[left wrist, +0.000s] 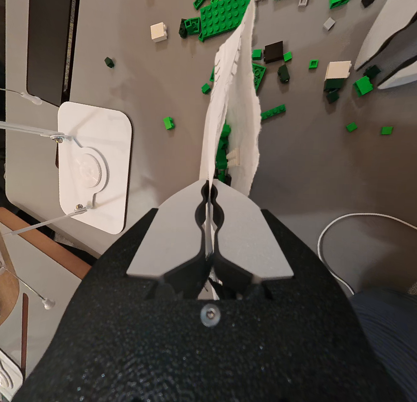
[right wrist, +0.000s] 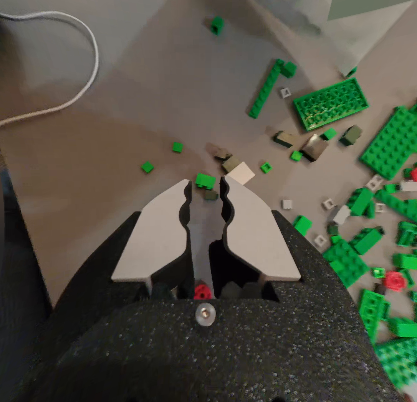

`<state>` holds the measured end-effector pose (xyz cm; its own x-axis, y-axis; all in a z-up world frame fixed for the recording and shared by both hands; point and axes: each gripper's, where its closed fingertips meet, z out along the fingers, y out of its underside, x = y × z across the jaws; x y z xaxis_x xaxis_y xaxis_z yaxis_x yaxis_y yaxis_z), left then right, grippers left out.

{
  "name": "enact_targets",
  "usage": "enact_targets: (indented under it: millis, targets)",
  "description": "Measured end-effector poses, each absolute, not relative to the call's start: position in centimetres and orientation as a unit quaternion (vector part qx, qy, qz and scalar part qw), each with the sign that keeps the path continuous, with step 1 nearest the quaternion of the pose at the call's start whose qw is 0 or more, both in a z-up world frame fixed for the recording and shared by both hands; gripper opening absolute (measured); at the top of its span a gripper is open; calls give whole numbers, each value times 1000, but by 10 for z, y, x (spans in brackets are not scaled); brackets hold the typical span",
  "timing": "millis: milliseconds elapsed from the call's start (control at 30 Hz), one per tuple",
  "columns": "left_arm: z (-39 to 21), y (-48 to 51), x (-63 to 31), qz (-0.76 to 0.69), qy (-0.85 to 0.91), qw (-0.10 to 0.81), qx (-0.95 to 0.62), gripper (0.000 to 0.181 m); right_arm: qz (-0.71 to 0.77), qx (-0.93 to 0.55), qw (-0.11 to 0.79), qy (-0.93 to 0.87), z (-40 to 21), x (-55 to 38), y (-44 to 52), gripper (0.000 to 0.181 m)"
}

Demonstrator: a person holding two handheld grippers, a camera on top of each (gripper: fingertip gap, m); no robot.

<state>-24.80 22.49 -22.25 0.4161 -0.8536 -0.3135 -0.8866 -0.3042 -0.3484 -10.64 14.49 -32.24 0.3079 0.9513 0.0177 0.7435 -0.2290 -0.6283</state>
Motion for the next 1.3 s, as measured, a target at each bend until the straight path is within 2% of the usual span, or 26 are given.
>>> enact_targets:
  millis: [100,300,400,500,667,1300]
  targets:
    - [-222,225,-248,32,539,240,-807,0,184,-774,268,-543,-329,-110,135,33]
    - [-223,224,-248,31,540,237,-807,0,141,-789,297,-520,-328,-108,147,36]
    - [-222,223,-247,30,541,238,-806,0,142,-790,290,-521,-330,-109,147,32]
    - [-223,223,-247,31,542,237,-806,0,133,-793,290,-519,-329,-106,152,17]
    - [-223,222,-247,29,543,237,-805,0,110,-797,294,-516,-330,-98,157,27]
    - [-225,222,-246,29,545,231,-805,0,138,-802,276,-512,-331,-96,159,18]
